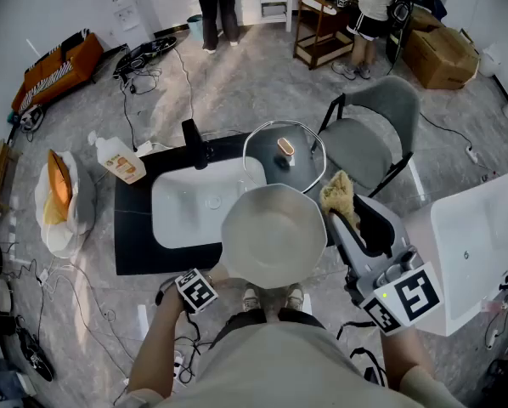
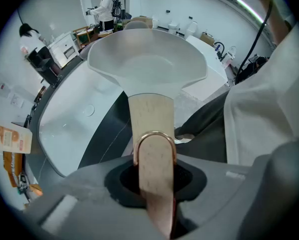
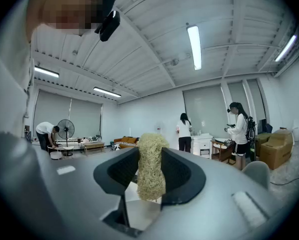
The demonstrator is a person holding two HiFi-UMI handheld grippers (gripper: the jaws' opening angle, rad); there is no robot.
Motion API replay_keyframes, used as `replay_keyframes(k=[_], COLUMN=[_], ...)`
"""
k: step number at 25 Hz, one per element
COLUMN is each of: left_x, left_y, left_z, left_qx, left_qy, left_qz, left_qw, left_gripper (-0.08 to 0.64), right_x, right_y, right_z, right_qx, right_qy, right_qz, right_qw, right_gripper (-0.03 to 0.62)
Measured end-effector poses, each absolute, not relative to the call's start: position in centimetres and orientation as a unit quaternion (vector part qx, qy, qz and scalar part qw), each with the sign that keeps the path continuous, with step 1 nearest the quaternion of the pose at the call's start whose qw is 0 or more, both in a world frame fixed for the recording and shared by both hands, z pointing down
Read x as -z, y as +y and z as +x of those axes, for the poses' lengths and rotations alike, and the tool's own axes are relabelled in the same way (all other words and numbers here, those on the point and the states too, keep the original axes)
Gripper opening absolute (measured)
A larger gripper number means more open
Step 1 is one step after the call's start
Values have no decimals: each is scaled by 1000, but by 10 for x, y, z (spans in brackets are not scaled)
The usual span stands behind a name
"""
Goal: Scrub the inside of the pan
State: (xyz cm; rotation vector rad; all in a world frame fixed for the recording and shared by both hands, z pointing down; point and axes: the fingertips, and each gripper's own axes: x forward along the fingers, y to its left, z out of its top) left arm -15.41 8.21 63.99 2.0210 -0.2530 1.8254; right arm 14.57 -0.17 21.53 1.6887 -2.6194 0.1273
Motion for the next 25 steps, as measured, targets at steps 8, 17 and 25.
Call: replay_keyframes(k=[8, 17, 25], left_x=[-637, -637, -636], left_y=[84, 85, 85], left_z=[-153, -154, -153], left_qx=[-654, -654, -656], left_qy=[-89, -83, -79], left_qz=[723, 722, 721], left_qw=[205, 208, 208], left_gripper=[81, 81, 81], right_x=[-215, -222, -248], right_y=[-1, -3, -19], right_z=[149, 144, 131], right_qx=[-44, -54, -80], right_qy=[-840, -844, -858], right_qz=[541, 533, 505], right_qw=[12, 20, 54], right_gripper=[147, 147, 147])
